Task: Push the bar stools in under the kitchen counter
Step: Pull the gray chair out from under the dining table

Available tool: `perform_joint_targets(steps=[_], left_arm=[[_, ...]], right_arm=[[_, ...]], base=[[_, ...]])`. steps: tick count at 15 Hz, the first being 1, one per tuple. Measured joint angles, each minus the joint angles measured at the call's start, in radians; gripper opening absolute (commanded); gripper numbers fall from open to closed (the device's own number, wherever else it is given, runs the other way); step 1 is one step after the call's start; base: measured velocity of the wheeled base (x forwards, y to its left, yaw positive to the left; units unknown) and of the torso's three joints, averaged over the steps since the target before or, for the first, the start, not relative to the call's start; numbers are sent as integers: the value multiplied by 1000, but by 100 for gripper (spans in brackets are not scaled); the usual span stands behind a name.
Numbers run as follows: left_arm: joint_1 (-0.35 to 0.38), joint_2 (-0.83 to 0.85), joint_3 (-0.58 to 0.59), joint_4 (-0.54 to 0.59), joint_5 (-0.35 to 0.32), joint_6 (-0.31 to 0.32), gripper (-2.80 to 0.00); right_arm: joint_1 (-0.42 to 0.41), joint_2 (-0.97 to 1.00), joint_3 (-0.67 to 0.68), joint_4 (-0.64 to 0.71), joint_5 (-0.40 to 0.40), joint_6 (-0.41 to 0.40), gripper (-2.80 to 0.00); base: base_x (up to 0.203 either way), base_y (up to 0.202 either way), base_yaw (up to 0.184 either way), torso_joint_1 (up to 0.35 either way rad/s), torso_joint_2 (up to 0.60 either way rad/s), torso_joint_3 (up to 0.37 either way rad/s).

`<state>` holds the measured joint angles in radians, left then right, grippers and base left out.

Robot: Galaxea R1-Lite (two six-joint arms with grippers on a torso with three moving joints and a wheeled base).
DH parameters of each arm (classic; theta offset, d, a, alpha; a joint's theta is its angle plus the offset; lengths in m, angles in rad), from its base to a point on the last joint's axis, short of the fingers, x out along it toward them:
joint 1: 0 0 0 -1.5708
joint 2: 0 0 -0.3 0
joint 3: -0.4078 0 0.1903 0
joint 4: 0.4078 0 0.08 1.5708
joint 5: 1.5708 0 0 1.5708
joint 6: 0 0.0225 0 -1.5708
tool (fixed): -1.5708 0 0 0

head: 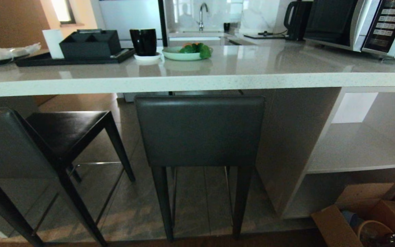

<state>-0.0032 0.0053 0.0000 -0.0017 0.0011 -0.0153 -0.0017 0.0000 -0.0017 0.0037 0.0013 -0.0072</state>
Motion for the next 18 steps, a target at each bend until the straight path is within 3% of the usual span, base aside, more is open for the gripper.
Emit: perform_joint_targets(steps=[13, 18], left_arm=[[0, 0, 0, 0, 0, 0, -280], [0, 0, 0, 1, 0, 0, -280]], right_arm=[[0, 0, 0, -1, 0, 0, -280], [0, 0, 0, -1, 0, -4, -280]], base=[[193, 0, 1, 4, 4, 2], [13, 0, 0, 1, 1, 0]])
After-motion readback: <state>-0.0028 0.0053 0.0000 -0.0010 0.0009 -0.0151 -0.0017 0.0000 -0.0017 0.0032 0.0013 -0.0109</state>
